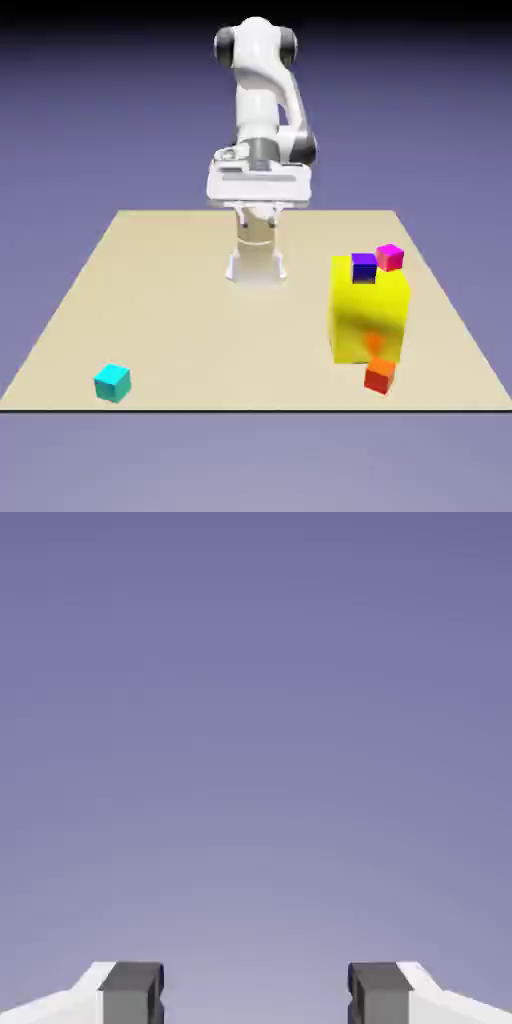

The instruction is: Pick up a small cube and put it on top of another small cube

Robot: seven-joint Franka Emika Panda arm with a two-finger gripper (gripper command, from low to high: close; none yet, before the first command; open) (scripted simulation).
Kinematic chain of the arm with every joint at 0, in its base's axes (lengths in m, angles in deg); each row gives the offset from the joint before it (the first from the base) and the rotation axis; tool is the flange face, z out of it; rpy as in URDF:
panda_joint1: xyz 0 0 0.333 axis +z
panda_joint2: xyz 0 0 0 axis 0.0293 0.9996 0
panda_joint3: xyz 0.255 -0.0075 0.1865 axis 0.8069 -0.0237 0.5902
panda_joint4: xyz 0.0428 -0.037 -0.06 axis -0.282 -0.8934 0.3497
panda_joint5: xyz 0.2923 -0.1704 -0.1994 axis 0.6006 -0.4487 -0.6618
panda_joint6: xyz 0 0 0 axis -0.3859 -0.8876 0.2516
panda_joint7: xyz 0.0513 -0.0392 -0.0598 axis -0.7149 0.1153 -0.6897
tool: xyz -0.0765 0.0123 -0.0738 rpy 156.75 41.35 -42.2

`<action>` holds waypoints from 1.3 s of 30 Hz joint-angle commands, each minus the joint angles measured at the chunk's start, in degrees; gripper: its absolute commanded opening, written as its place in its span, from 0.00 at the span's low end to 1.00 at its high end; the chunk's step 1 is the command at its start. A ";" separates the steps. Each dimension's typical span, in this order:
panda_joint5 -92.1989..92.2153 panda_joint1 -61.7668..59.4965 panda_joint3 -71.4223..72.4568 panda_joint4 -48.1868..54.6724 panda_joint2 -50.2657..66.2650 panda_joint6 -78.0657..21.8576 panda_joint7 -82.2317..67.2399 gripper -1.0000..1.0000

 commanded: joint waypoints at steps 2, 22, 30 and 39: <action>3.52 -0.45 -2.28 3.07 4.16 -4.07 1.53 0.50; 38.75 -4.95 -25.10 33.78 45.69 -44.70 16.85 0.50; 52.84 -6.75 -34.23 46.06 62.30 -60.95 22.97 0.50; 68.58 -8.77 -44.43 59.79 80.86 -79.11 29.82 0.50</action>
